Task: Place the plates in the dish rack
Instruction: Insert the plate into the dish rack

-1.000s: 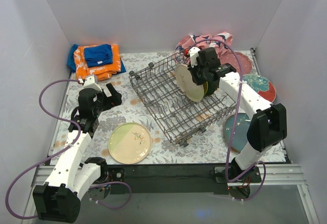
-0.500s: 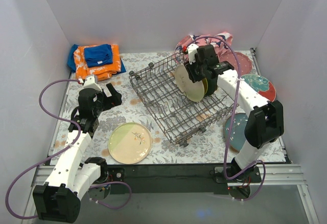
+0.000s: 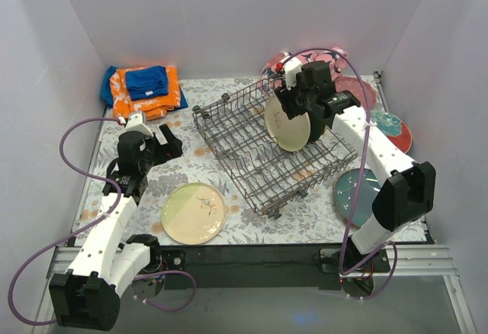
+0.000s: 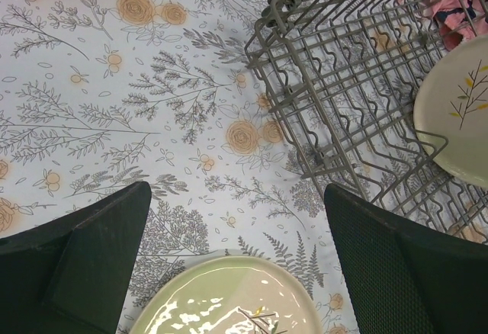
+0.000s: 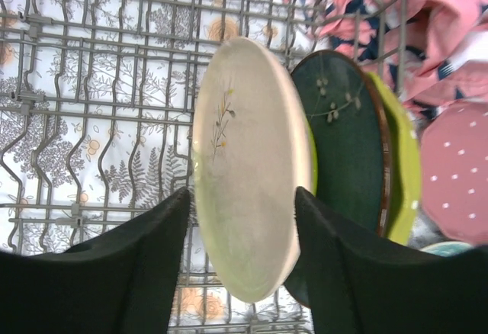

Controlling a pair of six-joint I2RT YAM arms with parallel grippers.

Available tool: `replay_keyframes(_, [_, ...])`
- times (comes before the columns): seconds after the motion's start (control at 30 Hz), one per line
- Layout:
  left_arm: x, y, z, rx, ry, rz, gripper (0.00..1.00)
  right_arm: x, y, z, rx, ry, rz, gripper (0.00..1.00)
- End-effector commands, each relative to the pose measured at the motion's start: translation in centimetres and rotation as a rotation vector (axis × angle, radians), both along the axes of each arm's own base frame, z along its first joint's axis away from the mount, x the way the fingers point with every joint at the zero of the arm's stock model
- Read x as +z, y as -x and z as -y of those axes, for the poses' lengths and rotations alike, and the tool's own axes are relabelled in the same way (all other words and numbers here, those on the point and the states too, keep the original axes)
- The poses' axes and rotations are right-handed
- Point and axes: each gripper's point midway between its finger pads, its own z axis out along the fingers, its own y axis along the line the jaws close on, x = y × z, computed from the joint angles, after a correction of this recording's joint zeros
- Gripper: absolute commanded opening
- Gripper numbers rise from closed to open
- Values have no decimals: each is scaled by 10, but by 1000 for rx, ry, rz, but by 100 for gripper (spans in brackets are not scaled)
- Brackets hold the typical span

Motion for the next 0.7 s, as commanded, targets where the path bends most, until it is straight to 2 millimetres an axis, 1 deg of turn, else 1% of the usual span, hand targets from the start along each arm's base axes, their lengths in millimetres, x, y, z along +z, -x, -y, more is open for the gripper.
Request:
replay_keyframes(0.0, [6,-2,5,-34,-1,14,96,54,3,3,30,-18,152,68])
replay_keyframes(0.07, [5,-3,6,-41,2,8,96,59,8,5,39,-17,165,69])
replay_keyframes(0.1, [5,-3,8,-47,4,7,96,60,9,6,44,-11,168,71])
replay_keyframes(0.17, [4,-3,8,-51,6,4,96,62,17,3,86,-27,169,72])
replay_keyframes(0.2, [3,-3,9,-54,6,1,96,68,19,5,87,-30,183,72])
replay_keyframes(0.23, [2,-3,9,-56,6,-2,96,67,21,5,94,-31,180,72])
replay_keyframes(0.27, [2,-2,9,-57,8,-4,96,66,22,8,96,-32,180,75])
replay_keyframes(0.3, [2,-3,10,-59,9,-4,95,69,23,10,95,-35,185,75])
replay_keyframes(0.37, [0,-3,11,-65,11,-12,95,68,23,17,89,-40,180,76])
replay_keyframes(0.4, [-1,-3,11,-66,12,-15,96,70,23,21,85,-46,186,76])
replay_keyframes(0.43, [-1,-3,12,-69,13,-15,95,71,21,31,63,-55,183,76])
replay_keyframes(0.47, [-1,-3,12,-71,14,-16,96,69,22,33,74,-73,169,76])
replay_keyframes(0.5, [-2,-4,12,-73,13,-16,95,72,24,37,72,-87,172,76])
replay_keyframes(0.53, [-2,-3,13,-74,13,-18,96,72,21,50,47,-96,170,76])
replay_keyframes(0.6, [-2,-3,14,-77,17,-18,95,72,24,59,45,-123,162,76])
replay_keyframes(0.63, [-3,-3,13,-78,15,-21,95,71,22,71,18,-127,160,76])
replay_keyframes(0.67, [-3,-3,14,-80,18,-21,95,70,23,76,11,-134,156,76])
